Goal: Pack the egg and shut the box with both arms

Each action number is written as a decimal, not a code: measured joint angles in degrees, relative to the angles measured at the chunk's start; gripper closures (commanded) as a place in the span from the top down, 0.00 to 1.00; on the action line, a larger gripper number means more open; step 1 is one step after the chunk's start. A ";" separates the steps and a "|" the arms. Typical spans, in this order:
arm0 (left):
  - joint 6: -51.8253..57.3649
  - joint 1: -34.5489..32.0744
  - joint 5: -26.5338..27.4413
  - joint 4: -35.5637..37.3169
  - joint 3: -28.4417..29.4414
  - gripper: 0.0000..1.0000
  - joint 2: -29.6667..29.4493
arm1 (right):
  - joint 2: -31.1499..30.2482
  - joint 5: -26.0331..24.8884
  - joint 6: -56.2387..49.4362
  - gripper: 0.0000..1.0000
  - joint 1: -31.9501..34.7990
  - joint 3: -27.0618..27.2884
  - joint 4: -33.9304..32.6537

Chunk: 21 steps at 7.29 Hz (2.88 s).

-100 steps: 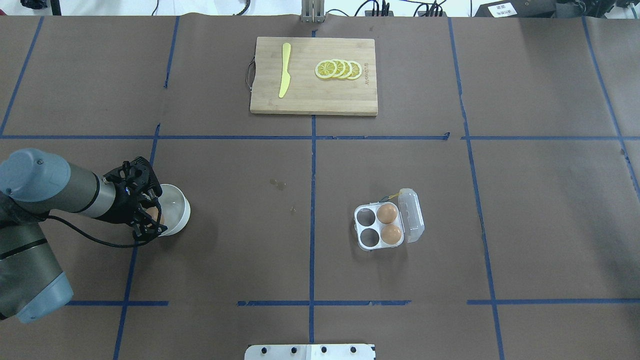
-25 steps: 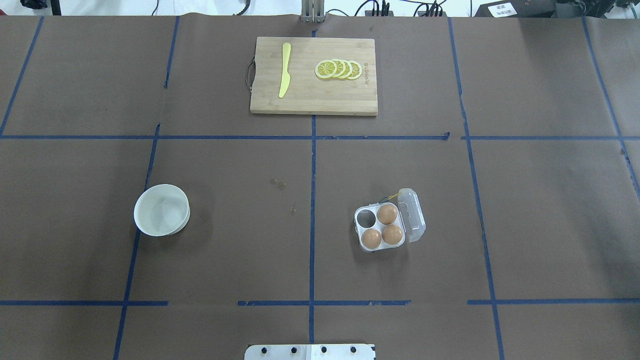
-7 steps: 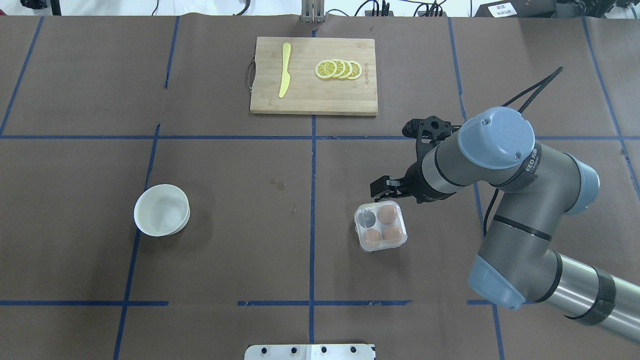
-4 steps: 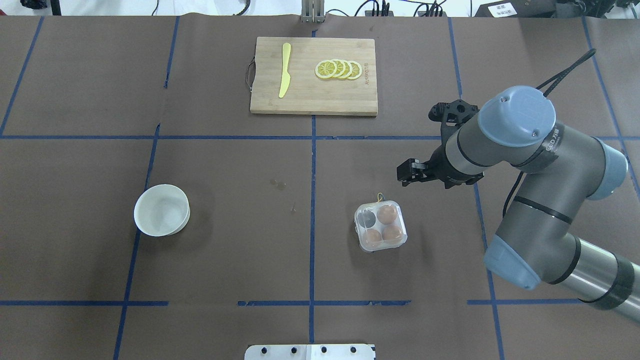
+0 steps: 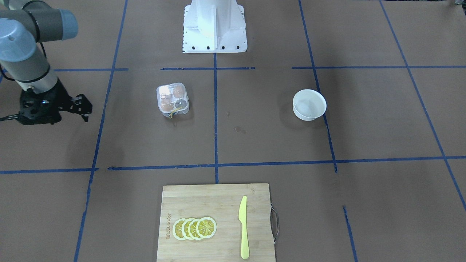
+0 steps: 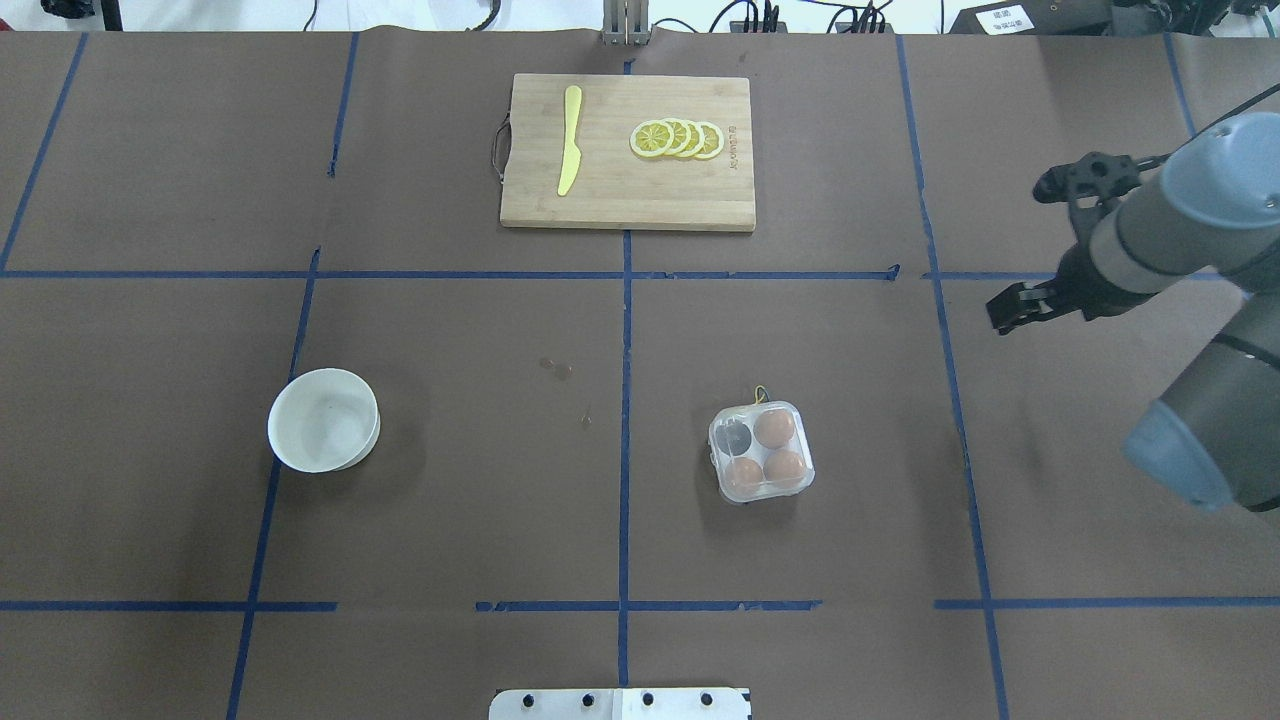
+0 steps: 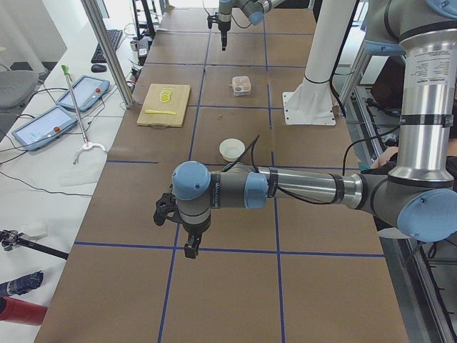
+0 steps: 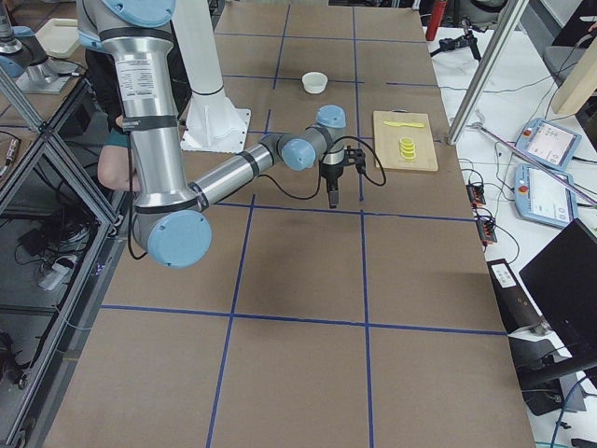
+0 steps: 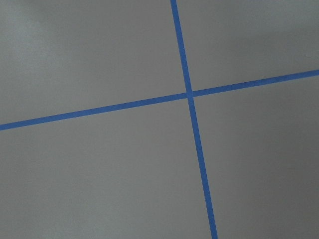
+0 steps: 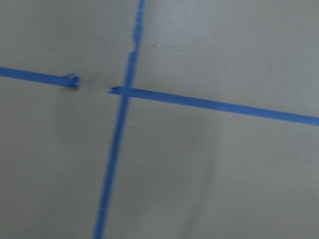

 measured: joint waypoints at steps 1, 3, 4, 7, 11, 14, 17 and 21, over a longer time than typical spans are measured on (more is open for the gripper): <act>0.00 0.00 0.00 -0.02 0.02 1.00 0.01 | -2.78 1.99 -8.80 1.00 5.23 -1.09 -0.01; 0.00 0.00 0.00 -0.03 0.08 1.00 0.12 | -6.40 6.65 -26.87 1.00 16.57 -5.36 -0.01; 0.01 0.00 0.00 -0.03 0.12 1.00 0.16 | -7.41 9.07 -36.30 1.00 22.66 -8.88 -0.02; 0.00 0.02 0.00 -0.03 0.15 1.00 0.32 | -11.09 11.83 -53.30 1.00 35.80 -14.68 0.13; 0.08 0.00 0.00 -0.03 0.15 1.00 0.78 | -11.64 11.60 -54.38 1.00 38.54 -10.17 -13.67; 0.09 0.08 0.00 -0.03 0.15 1.00 0.85 | -12.79 12.07 -54.07 1.00 38.59 -7.57 -21.25; 0.02 0.16 0.00 -2.76 0.42 1.00 0.74 | -12.66 11.89 -53.99 1.00 38.59 -7.20 -20.61; 0.04 0.34 0.07 -3.94 1.55 1.00 0.71 | -13.21 11.85 -49.23 1.00 38.57 -7.40 -14.45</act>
